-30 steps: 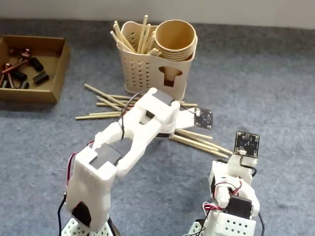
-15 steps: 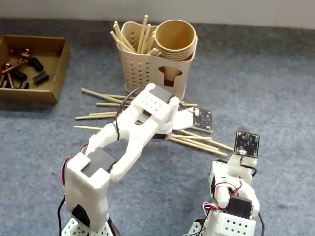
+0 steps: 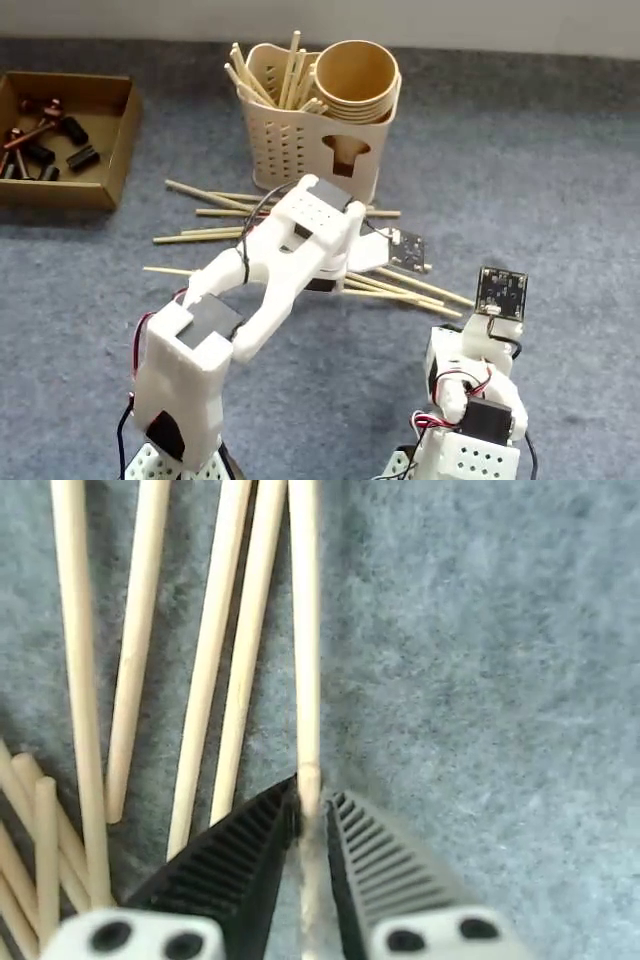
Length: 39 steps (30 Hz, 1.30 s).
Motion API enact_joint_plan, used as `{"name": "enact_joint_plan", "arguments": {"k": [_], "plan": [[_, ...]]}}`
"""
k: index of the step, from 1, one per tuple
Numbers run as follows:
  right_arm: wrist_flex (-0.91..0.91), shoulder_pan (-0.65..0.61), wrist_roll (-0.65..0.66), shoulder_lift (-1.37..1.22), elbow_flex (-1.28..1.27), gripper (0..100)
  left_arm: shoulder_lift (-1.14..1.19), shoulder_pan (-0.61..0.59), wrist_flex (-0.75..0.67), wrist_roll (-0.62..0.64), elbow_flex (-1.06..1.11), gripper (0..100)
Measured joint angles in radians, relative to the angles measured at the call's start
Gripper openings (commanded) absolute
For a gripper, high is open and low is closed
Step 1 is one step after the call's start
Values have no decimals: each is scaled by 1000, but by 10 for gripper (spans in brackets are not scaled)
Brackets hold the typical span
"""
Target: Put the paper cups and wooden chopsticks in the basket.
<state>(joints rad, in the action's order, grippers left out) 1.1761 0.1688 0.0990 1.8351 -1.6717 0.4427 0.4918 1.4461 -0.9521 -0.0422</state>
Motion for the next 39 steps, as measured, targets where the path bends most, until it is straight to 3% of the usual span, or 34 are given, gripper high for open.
{"name": "enact_joint_plan", "arguments": {"k": [8, 22, 32, 39], "plan": [[0, 0, 0, 0, 0, 5, 0, -6, 0, 40, 0, 6], [0, 0, 0, 0, 0, 5, -6, -5, 12, 52, 0, 6], [0, 0, 0, 0, 0, 5, -209, -5, 91, 54, 0, 6], [0, 0, 0, 0, 0, 5, -390, -5, 123, 127, 0, 6]]}}
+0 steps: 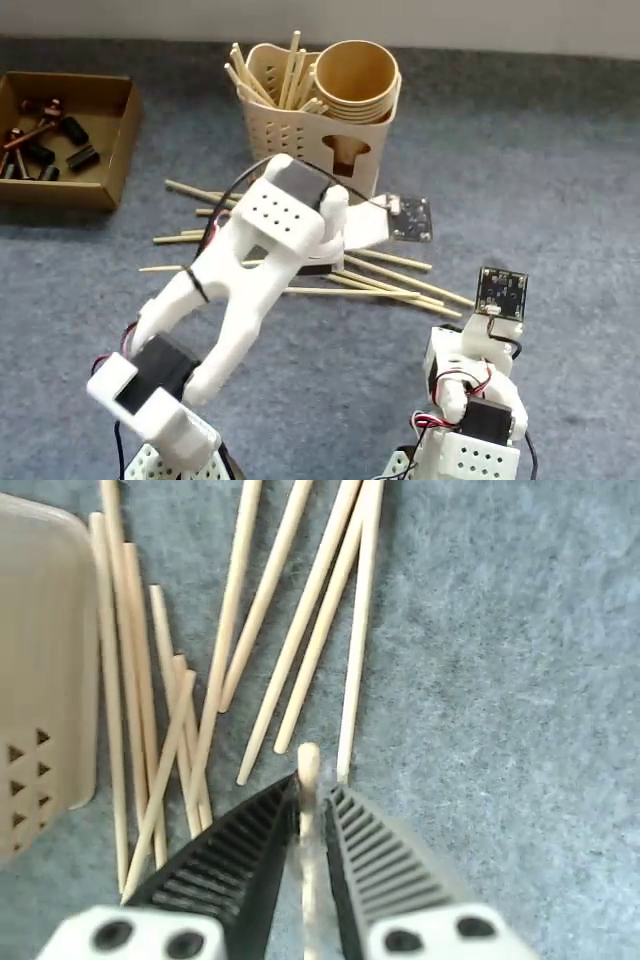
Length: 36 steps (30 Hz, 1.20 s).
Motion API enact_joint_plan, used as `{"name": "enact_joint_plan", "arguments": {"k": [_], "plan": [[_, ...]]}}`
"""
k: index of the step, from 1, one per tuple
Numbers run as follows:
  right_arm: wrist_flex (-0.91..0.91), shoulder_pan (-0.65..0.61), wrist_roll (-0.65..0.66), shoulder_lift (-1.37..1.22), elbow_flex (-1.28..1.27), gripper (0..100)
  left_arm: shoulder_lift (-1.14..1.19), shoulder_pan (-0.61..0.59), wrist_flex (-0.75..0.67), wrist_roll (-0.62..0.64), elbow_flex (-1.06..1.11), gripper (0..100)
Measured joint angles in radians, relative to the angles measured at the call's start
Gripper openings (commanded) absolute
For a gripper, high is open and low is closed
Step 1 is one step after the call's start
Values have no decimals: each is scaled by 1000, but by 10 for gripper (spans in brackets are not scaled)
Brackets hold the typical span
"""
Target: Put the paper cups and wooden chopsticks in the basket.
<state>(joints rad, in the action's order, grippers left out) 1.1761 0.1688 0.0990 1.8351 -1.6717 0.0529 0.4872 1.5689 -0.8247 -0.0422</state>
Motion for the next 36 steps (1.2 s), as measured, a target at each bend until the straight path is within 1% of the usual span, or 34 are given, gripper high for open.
{"name": "enact_joint_plan", "arguments": {"k": [6, 13, 15, 24, 31, 36], "plan": [[0, 0, 0, 0, 0, 5, -164, 0, 3, 78, 0, 6], [0, 0, 0, 0, 0, 5, -333, 0, 3, 215, 0, 6], [0, 0, 0, 0, 0, 5, -391, -14, -18, 259, 0, 6], [0, 0, 0, 0, 0, 5, -609, -153, -204, 493, 0, 6], [0, 0, 0, 0, 0, 5, -698, -241, -358, 651, 0, 6], [0, 0, 0, 0, 0, 5, -718, -305, -471, 764, 0, 6]]}}
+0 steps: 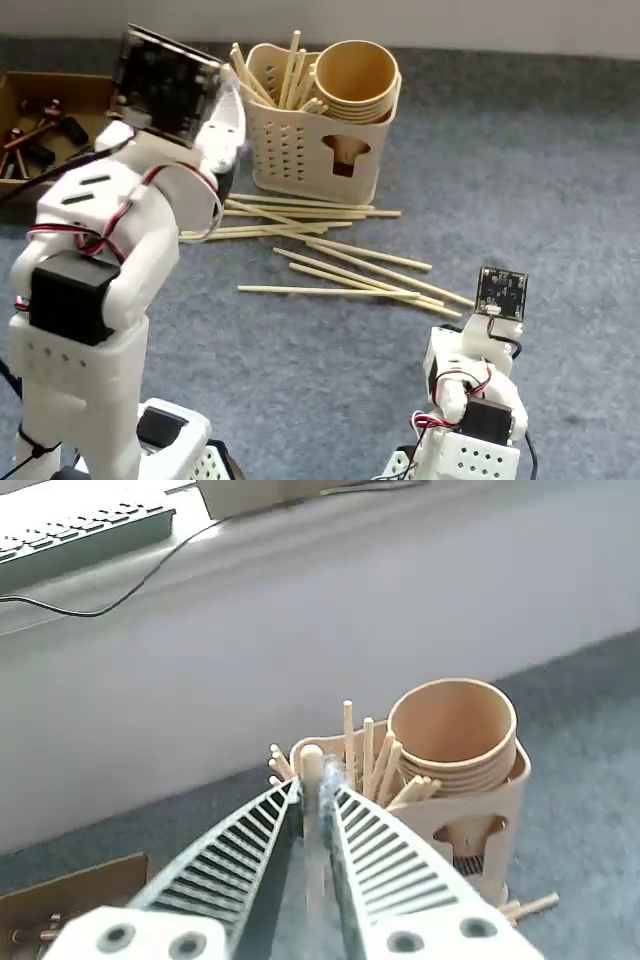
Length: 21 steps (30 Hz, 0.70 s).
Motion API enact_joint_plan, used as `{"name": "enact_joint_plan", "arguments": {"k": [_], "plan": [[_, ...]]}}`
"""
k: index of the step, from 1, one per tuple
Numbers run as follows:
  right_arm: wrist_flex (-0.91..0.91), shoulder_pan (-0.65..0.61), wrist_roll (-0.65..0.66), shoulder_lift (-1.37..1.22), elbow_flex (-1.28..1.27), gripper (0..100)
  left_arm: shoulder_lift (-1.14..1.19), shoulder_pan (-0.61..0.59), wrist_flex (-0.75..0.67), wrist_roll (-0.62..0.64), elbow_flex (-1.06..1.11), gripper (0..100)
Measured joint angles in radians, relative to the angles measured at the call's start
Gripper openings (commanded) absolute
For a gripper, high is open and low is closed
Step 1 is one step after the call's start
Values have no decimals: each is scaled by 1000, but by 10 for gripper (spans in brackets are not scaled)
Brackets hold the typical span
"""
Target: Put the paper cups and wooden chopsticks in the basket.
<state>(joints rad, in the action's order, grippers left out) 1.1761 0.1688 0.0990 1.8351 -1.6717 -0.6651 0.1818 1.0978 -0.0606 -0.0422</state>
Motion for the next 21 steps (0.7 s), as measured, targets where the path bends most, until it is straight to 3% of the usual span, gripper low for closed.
{"name": "enact_joint_plan", "arguments": {"k": [13, 21], "plan": [[0, 0, 0, 0, 0, 5, 0, -61, -307, 207, 0, 6], [0, 0, 0, 0, 0, 5, 0, -63, -540, 213, 0, 6]]}}
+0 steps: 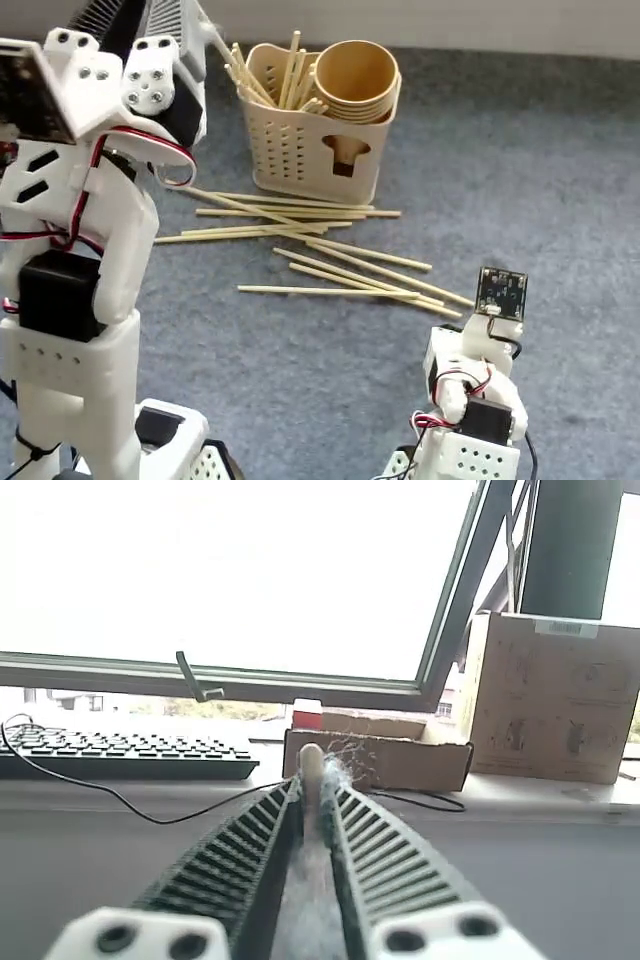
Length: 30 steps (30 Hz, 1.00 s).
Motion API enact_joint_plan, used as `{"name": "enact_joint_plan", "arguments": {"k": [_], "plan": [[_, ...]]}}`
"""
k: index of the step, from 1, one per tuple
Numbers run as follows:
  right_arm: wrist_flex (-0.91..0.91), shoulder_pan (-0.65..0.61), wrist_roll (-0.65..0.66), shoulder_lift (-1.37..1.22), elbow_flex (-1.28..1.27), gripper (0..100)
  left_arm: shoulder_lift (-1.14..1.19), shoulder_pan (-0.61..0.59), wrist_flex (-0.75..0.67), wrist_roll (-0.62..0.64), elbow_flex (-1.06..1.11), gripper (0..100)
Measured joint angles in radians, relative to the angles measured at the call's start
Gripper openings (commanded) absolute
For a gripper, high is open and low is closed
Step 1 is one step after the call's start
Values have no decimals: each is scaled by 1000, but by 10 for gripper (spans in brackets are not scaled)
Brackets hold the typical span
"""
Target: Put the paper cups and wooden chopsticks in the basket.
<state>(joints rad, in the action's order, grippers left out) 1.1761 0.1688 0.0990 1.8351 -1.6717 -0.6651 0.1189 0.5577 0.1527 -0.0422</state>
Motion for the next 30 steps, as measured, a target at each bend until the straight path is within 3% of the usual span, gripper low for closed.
{"name": "enact_joint_plan", "arguments": {"k": [5, 21, 30], "plan": [[0, 0, 0, 0, 0, 5, -2, 0, -32, 0, 31, 6], [0, 0, 0, 0, 0, 5, 0, 0, -377, 0, 351, 6], [0, 0, 0, 0, 0, 5, 83, -2, -404, 0, 390, 6]]}}
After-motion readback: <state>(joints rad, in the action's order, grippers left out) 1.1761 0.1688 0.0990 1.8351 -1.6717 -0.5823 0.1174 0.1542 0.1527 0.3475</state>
